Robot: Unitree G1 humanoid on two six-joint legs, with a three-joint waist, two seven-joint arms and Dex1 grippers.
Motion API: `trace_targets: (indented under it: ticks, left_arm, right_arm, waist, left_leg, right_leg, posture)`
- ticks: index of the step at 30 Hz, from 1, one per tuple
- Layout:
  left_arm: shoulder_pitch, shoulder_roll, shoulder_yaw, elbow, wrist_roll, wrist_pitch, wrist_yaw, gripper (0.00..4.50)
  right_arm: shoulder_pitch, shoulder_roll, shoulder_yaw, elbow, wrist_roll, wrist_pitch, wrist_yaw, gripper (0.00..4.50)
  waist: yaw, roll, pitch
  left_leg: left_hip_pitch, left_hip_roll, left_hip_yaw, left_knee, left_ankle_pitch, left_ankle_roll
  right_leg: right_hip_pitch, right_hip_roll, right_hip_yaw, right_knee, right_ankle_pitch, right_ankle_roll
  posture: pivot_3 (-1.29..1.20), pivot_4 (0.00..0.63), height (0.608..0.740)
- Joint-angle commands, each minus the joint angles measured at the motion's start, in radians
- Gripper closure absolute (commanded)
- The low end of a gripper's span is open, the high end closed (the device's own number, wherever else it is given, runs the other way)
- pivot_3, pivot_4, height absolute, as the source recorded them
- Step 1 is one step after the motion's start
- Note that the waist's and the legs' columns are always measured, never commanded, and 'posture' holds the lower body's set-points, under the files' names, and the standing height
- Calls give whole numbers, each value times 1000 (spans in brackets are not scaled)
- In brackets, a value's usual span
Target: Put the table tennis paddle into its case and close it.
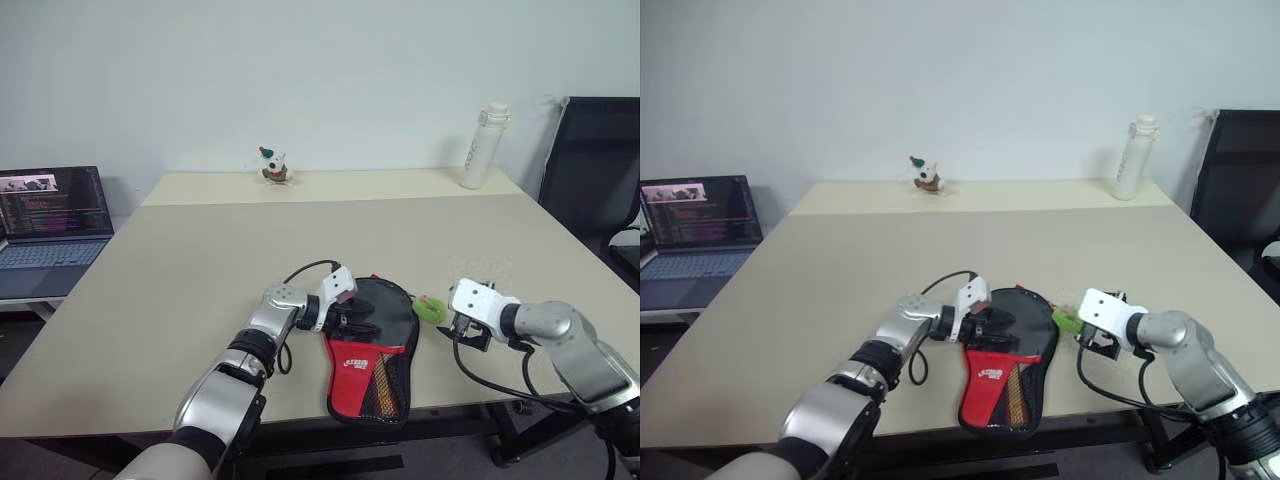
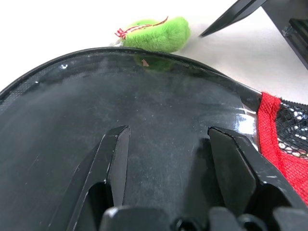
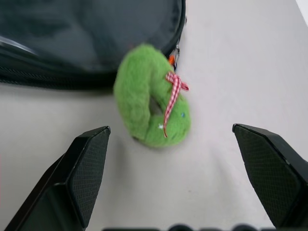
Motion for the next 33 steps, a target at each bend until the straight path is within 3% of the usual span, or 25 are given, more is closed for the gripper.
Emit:
trace_targets:
  ticks: [1,6,9,20,33]
  left_arm:
    - [1,-13,8,15,10,-6,4,1667]
    - [-6,-26,13,29,17,-8,10,1667]
    - [-6,-33,14,37,23,-11,14,1667]
    - [8,-64,6,58,44,-6,24,1667]
    - [17,-97,-33,152,140,-62,91,1667]
  right_arm:
    - [-36,19,5,38,-41,-69,-18,42]
    - [-73,85,8,111,-76,-89,-54,42]
    - [-79,120,11,130,-89,-83,-66,586]
    - [-42,142,2,88,-111,-64,-49,4442]
    - [136,-23,-102,-175,-59,15,76,4479]
  waist:
    - [0,0,0]
    - [0,0,0]
    - [2,0,0]
    - [8,0,0]
    - [15,1,-4]
  left_leg:
    - [0,0,0,0,0,0]
    - [1,0,0,0,0,0]
    - [2,0,0,0,0,0]
    - [2,0,0,1,0,0]
    - [9,0,-2,1,0,0]
  right_leg:
    - [0,0,0,0,0,0]
    - [1,0,0,1,0,0]
    - [1,0,0,2,0,0]
    - [2,0,0,2,0,0]
    - [11,-1,-2,-1,0,0]
  posture:
    - [0,150,740]
    - [0,150,740]
    - [0,150,740]
    - [0,150,740]
    - [0,150,740]
